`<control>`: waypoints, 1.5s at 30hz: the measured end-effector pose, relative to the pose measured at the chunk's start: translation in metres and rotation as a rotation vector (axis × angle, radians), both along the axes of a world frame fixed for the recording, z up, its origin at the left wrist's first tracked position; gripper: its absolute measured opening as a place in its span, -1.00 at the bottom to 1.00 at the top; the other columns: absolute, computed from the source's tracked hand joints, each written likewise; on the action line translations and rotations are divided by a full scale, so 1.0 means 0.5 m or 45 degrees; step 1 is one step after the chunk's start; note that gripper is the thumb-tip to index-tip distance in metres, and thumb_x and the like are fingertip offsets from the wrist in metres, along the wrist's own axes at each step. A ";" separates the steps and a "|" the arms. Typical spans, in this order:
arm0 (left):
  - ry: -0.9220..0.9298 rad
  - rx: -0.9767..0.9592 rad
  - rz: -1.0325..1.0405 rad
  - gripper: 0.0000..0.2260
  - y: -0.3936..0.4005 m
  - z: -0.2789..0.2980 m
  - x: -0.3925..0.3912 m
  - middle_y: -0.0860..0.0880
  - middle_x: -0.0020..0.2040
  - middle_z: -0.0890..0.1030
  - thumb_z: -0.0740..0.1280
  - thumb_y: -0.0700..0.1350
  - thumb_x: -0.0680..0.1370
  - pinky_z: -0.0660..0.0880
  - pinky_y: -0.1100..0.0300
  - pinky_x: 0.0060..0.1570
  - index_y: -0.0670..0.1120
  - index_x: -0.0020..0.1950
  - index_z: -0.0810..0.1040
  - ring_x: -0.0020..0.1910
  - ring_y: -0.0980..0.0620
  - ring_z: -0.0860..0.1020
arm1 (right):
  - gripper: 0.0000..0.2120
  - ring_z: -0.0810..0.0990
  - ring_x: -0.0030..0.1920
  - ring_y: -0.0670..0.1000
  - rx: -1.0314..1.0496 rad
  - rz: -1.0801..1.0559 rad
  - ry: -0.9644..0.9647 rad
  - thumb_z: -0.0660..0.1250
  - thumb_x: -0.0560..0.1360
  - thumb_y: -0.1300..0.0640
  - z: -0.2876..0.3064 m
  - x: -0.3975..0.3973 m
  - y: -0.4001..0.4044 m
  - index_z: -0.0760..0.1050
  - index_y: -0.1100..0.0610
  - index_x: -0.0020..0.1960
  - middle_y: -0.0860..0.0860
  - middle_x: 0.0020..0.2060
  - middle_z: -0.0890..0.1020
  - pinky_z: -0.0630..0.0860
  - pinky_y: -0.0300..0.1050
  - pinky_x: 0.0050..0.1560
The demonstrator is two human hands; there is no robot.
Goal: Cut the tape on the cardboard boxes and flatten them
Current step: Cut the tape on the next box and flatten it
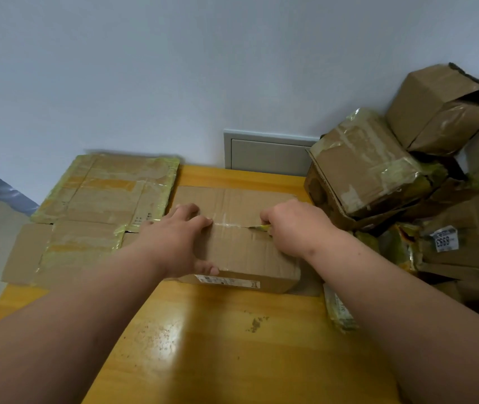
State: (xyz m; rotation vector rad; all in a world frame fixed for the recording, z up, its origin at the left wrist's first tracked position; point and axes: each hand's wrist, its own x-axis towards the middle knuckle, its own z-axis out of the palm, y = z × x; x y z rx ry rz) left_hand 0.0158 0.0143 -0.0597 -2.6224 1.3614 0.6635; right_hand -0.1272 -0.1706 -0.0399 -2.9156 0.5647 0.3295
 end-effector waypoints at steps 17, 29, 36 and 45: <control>-0.020 0.084 0.076 0.00 -0.025 0.019 -0.022 0.16 0.44 0.15 0.54 0.42 0.09 0.45 -0.23 0.22 0.14 0.41 0.21 0.33 -0.02 0.37 | -0.82 0.42 -0.31 -0.03 -0.056 -0.126 0.010 0.23 0.54 0.21 0.011 -0.089 -0.071 0.46 -0.07 -0.10 -0.08 -0.29 0.47 0.24 -0.15 -0.46; -0.128 0.101 0.034 -0.04 -0.031 0.018 -0.027 0.09 0.47 0.23 0.53 0.43 0.10 0.18 -0.34 0.39 0.10 0.30 0.14 0.35 -0.04 0.41 | -0.84 0.49 -0.25 -0.02 -0.097 -0.200 -0.033 0.26 0.53 0.17 0.010 -0.151 -0.102 0.48 -0.09 -0.01 -0.09 -0.24 0.51 0.37 -0.13 -0.38; -0.345 0.017 -0.066 -0.12 -0.014 0.016 -0.035 0.06 0.29 0.43 0.40 0.54 0.12 0.12 -0.22 0.47 0.11 0.21 0.14 0.27 -0.04 0.44 | -0.95 0.63 -0.26 -0.03 0.679 -0.900 -0.504 0.19 0.64 0.04 -0.040 -0.177 -0.071 0.37 -0.10 0.04 -0.06 -0.17 0.60 0.53 -0.14 -0.38; -0.373 -0.160 0.112 -0.41 -0.015 0.032 -0.056 0.18 -0.16 0.41 0.41 0.45 0.25 0.35 0.19 -0.29 0.15 -0.02 0.22 -0.24 0.13 0.41 | -0.96 0.65 -0.08 0.11 0.920 -1.066 -0.752 0.06 0.67 0.01 -0.096 -0.136 0.012 0.22 -0.07 0.12 -0.07 -0.17 0.53 0.61 0.24 -0.02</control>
